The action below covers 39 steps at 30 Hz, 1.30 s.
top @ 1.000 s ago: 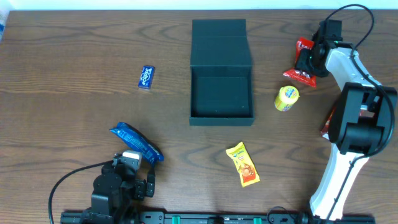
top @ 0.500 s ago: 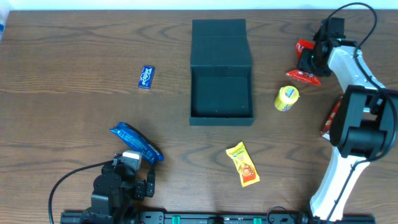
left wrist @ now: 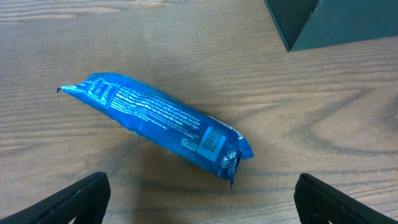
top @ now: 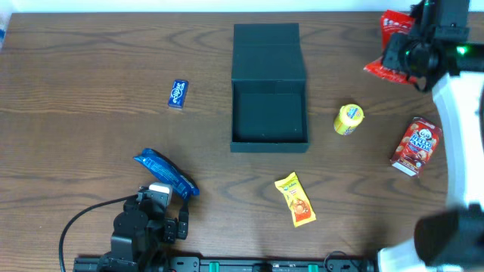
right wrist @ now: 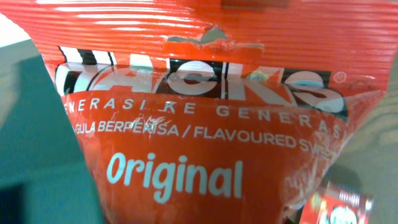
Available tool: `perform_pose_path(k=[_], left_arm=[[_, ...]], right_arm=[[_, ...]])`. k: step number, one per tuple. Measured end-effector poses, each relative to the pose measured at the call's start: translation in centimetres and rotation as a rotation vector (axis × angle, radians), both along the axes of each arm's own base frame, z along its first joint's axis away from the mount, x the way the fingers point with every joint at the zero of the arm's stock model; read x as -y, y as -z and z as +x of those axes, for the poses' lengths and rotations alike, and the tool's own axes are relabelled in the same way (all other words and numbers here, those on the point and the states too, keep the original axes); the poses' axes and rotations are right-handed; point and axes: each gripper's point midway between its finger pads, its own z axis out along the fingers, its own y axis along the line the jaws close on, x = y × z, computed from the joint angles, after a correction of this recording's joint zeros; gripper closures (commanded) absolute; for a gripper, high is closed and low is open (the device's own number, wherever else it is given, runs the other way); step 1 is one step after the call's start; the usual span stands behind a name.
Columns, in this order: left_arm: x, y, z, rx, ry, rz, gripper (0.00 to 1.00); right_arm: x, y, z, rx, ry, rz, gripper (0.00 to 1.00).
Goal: Pack container
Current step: 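Carry the Hacks bag into the green box and release it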
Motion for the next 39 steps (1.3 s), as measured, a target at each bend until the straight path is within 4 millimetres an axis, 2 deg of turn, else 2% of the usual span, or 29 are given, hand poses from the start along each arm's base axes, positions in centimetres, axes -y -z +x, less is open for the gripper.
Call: perform_pose_path(k=[2,4,8,12,15,18,21,23,30,36,39], left_arm=[[0.0,0.0,0.0,0.000,0.000,0.000,0.05],[0.0,0.0,0.0,0.000,0.000,0.000,0.05],[0.0,0.0,0.0,0.000,0.000,0.000,0.05],[0.0,0.0,0.0,0.000,0.000,0.000,0.05],[0.0,0.0,0.0,0.000,0.000,0.000,0.05],[0.0,0.0,0.0,0.000,0.000,0.000,0.05],[0.0,0.0,0.0,0.000,0.000,0.000,0.05],[0.0,0.0,0.0,0.000,0.000,0.000,0.05],[0.0,0.0,0.0,0.000,0.000,0.000,0.05],[0.0,0.0,0.0,0.000,0.000,0.000,0.05],[0.0,0.0,0.0,0.000,0.000,0.000,0.04]], right_arm=[[-3.4,-1.5,-2.4,-0.006,-0.079,0.004,0.75],[-6.4,-2.1,-4.3,-0.022,-0.143,0.015,0.75],[-12.6,-2.0,-7.2,-0.067,-0.251,0.060,0.76],[-17.7,-0.6,-8.2,-0.114,-0.297,0.107,0.76],[-19.8,1.5,-7.9,-0.162,-0.303,0.113,0.75],[-20.8,4.7,-7.5,-0.241,-0.296,0.092,0.76],[-21.1,7.9,-6.5,-0.302,-0.262,0.064,0.77],[-21.1,9.5,-5.8,-0.314,-0.239,0.048,0.74],[-20.7,13.3,-3.6,-0.264,-0.205,0.044,0.71],[-19.2,16.7,-4.0,-0.288,-0.199,0.018,0.71],[-18.9,17.6,-4.0,-0.281,-0.209,0.011,0.71]])
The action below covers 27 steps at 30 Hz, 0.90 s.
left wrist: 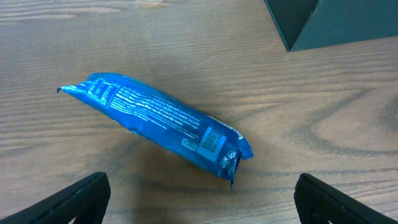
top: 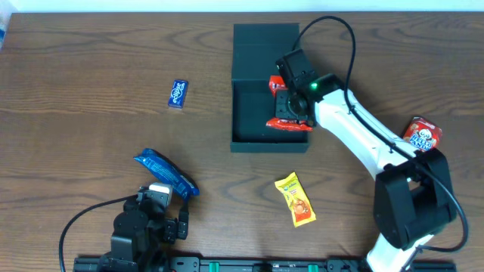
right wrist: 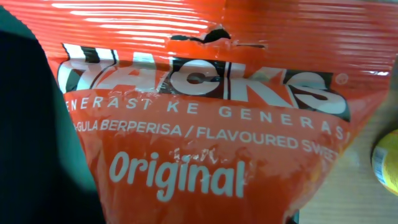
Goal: Pack container
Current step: 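Carry the Hacks bag into the green box and release it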
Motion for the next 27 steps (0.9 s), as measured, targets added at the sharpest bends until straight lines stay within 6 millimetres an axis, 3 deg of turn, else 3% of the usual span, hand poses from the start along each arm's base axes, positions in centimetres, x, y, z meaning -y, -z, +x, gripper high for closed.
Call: perform_pose_path(k=[16,27], left_arm=[[0.0,0.0,0.0,0.000,0.000,0.000,0.05],[0.0,0.0,0.0,0.000,0.000,0.000,0.05]], right_arm=[[-0.4,0.4,1.1,0.060,-0.048,0.004,0.70],[-1.4,3.8,0.8,0.009,-0.074,-0.022,0.69]])
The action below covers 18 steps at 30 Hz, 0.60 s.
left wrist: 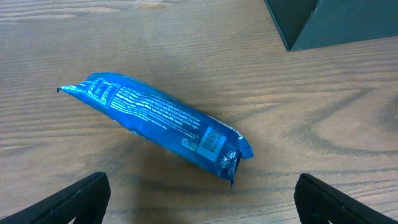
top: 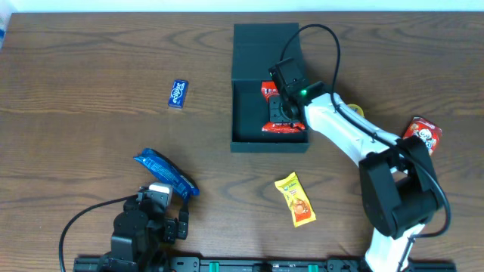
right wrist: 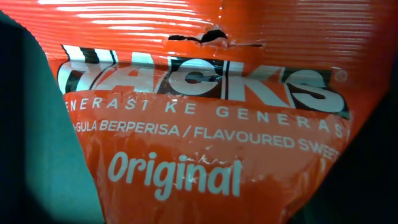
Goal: Pack container
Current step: 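Carry the Hacks bag into the green box and release it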
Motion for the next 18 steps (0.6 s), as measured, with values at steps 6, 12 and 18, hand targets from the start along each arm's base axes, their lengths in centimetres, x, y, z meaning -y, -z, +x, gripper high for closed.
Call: perform_pose_path(k=[6,12,18], left_arm=[[0.00,-0.01,0.01,0.000,0.000,0.000,0.05],[0.00,-0.01,0.01,0.000,0.000,0.000,0.04],[0.00,0.00,0.00,0.000,0.000,0.000,0.05]], right_arm=[[-0.02,0.60,0.05,-0.006,-0.003,-0.005,0.65],[-0.04,0.56,0.14,-0.002,-0.003,-0.004,0.20],[-0.26,0.53,0.13,0.002,-0.015,-0.004,0.01]])
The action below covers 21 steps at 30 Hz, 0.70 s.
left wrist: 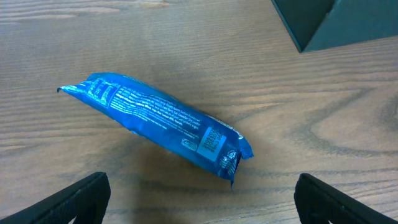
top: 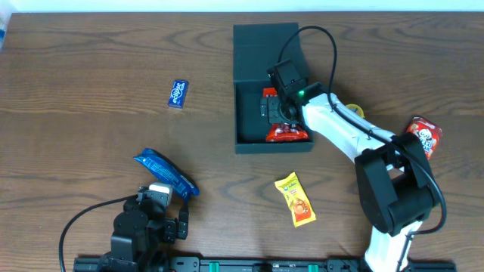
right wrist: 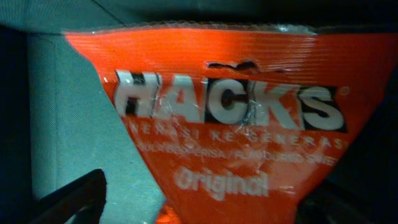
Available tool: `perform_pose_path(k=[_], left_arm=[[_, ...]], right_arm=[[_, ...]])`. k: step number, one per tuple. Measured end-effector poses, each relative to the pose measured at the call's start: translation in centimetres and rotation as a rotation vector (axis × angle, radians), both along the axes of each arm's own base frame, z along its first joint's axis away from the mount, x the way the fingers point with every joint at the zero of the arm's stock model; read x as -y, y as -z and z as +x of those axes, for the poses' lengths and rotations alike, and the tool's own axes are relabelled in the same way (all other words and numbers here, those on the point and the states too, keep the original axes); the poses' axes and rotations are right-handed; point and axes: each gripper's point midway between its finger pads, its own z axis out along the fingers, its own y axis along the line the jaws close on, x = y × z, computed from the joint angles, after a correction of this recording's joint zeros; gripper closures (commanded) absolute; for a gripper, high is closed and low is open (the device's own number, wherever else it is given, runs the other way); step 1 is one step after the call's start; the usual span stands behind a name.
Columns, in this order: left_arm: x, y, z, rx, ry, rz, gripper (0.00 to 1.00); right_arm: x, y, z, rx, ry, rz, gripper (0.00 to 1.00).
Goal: Pack container
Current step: 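Carry the Hacks bag into the green box and release it, then withdraw the right gripper toward the red Hello Panda box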
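The dark green box (top: 265,45) stands open at the table's middle back. A red Hacks bag (top: 287,134) lies inside it at the near right, and fills the right wrist view (right wrist: 236,124). My right gripper (top: 274,108) is inside the box just above the bag, open (right wrist: 205,199), its fingers apart on either side of the bag. A blue snack packet (left wrist: 161,121) lies on the wood in front of my left gripper (left wrist: 202,202), which is open and holds nothing. The box corner (left wrist: 348,25) shows at the top right of the left wrist view.
A small blue packet (top: 177,94) lies at the left. A yellow-orange packet (top: 296,200) lies in front of the box. A red carton (top: 420,137) stands at the right edge. My right arm (top: 340,128) reaches across the box's right side.
My right gripper has opened and let go of the red Hacks bag, which now lies in the box. The box has shifted slightly to the right. The left arm has not moved.
My right gripper held the red Hacks bag at the far right back corner of the table. Then it held it over the box's right side, then lower inside the box. Now the bag lies in the box, released. The left gripper stayed open by the blue packet.
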Motion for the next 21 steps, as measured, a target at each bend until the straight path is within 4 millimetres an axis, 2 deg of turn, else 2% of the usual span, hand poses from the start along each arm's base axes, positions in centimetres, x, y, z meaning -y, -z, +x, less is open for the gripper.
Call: perform_pose_path(k=[6,9,12,14,16,19,21], left_arm=[[0.0,0.0,0.0,0.000,0.000,0.000,0.05],[0.0,0.0,0.0,0.000,0.000,0.000,0.05],[0.0,0.0,0.0,0.000,0.000,0.000,0.05],[0.0,0.0,0.0,0.000,0.000,0.000,0.05],[0.0,0.0,0.0,0.000,0.000,0.000,0.04],[0.0,0.0,0.0,0.000,0.000,0.000,0.04],[0.0,0.0,0.0,0.000,0.000,0.000,0.05]], right_arm=[[0.0,-0.5,0.1,0.009,-0.002,0.004,0.01],[-0.1,-2.5,0.3,0.048,-0.002,0.023,0.01],[-0.2,-5.7,0.4,0.111,-0.002,0.057,0.01],[-0.1,-9.1,0.3,0.175,-0.001,0.088,0.01],[0.2,-11.7,0.0,0.221,0.001,0.106,0.01],[1.9,-16.9,-1.6,0.312,0.024,0.111,0.01],[3.4,-19.5,-3.1,0.348,0.044,0.095,0.01]])
